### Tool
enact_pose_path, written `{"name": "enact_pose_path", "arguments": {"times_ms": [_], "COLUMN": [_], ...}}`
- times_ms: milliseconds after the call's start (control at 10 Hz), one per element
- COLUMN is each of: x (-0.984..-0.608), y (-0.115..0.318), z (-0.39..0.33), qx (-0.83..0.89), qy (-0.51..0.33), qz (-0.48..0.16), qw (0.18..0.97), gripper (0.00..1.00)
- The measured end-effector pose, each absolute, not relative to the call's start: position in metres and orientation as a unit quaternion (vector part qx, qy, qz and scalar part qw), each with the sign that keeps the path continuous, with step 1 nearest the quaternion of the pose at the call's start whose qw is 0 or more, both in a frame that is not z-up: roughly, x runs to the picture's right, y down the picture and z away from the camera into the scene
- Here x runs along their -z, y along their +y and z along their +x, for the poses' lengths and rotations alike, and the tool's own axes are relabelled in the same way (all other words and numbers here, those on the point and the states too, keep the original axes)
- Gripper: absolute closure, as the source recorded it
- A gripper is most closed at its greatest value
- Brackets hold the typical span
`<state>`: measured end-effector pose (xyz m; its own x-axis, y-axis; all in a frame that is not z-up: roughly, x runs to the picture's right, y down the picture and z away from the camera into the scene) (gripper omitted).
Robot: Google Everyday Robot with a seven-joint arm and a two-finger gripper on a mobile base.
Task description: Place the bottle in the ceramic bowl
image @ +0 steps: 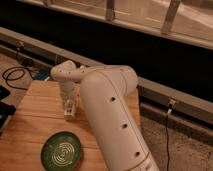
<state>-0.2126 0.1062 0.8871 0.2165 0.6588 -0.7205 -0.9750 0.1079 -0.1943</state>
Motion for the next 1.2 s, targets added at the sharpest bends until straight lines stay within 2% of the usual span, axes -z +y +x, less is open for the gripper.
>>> {"name": "enact_pose_path", "arguments": {"times_ms": [200, 300, 800, 1200], "x": [-0.887, -0.887, -0.882, -0.825], "y": [0.109, 0.11, 0.104, 0.049], "z": [-0.215, -0.214, -0.213, -0.192], "qx": [-0.577, -0.577, -0.587, -0.605], "qy": [0.236, 0.235, 0.21, 0.16], "qz": [-0.337, -0.338, -0.343, -0.312], "qw": [0.706, 0.706, 0.703, 0.715], "gripper": [0.99, 1.0, 1.0, 1.0]}}
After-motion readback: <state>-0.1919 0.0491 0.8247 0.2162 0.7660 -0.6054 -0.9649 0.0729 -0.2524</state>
